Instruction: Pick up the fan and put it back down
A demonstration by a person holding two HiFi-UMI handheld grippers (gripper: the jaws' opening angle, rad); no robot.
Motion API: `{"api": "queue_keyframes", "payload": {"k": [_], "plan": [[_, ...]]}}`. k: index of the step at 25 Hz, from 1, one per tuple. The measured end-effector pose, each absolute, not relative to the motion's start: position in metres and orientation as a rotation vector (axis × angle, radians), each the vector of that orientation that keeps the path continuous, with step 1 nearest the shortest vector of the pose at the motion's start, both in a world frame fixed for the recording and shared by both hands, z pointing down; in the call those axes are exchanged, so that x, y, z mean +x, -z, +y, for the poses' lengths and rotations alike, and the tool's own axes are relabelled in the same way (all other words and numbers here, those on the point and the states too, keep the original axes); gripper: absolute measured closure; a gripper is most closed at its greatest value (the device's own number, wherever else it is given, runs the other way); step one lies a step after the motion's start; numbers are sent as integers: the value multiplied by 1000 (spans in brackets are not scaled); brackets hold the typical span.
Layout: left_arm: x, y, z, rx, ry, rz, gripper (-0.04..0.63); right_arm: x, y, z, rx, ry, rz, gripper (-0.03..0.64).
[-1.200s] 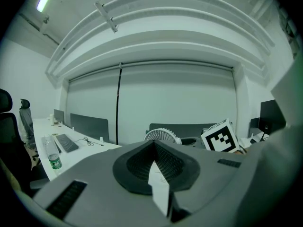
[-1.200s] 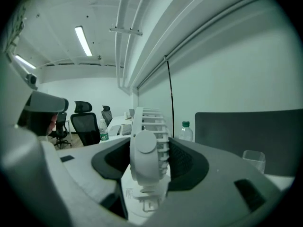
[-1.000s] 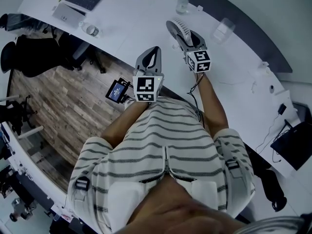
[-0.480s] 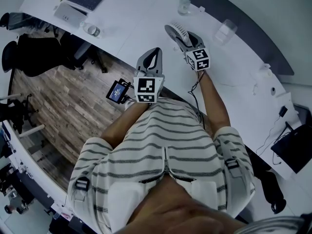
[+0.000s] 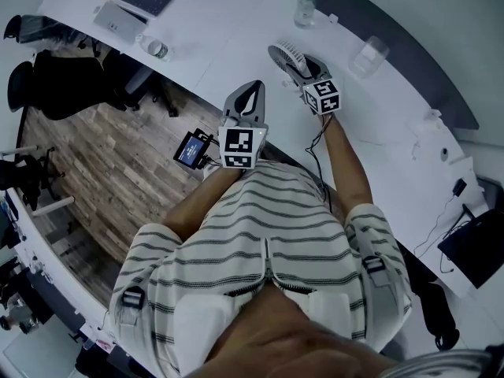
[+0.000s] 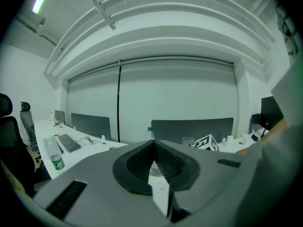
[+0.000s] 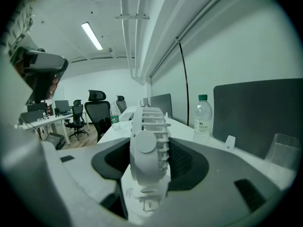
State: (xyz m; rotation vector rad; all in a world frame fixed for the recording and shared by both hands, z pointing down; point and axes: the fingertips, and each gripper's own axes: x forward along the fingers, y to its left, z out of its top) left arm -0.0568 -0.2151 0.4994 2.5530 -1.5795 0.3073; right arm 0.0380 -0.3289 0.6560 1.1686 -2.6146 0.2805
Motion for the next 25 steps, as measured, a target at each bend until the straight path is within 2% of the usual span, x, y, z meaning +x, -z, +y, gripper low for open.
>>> {"api": "queue_keyframes", "payload": {"k": [25], "plan": [[-50,-507,-218,2556,-336,-1532,589,39,-684,-328,1070,-281,-2616,388]]}}
